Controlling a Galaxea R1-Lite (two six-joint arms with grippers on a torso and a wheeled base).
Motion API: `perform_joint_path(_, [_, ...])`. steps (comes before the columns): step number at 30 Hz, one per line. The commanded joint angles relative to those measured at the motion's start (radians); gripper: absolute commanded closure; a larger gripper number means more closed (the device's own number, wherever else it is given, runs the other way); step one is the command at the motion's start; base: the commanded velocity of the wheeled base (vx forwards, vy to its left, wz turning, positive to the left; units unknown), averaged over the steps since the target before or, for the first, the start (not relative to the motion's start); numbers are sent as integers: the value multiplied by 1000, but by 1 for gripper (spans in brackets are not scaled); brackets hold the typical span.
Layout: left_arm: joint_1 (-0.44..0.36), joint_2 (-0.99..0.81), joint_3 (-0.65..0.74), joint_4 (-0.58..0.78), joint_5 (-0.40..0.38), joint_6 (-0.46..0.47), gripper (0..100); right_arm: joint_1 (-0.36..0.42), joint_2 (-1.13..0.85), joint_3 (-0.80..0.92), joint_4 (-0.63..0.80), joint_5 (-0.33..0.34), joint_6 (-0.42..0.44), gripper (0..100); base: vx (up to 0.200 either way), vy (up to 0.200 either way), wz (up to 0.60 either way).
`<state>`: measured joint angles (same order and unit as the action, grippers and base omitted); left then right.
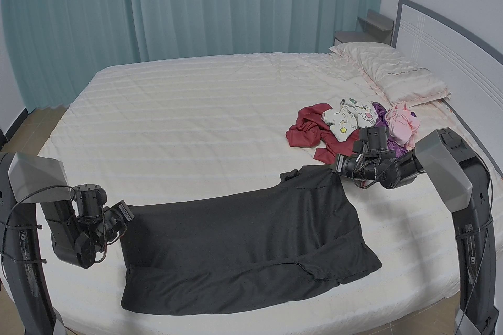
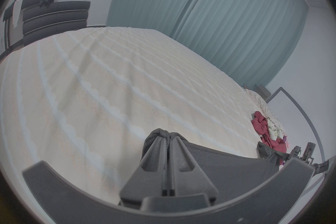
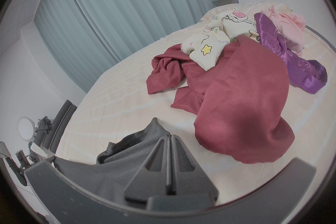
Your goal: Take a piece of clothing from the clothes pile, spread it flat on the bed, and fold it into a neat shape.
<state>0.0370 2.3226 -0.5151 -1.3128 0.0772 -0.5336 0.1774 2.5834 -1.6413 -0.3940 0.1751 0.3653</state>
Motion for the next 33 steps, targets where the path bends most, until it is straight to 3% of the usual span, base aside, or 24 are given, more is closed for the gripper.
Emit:
perform_joint_path(1, [1, -15, 37, -3, 3, 40, 100, -4, -42, 46, 0, 3, -3, 100, 0, 0, 0])
perform_joint_path(16, [-3, -74, 139, -8, 35, 92, 100, -27, -149, 333, -163, 64, -43, 100, 0, 0, 0])
perform_joint_path(33, [-25, -94, 306, -16, 30, 112, 100, -30, -247, 532, -166, 99, -83, 100, 0, 0, 0])
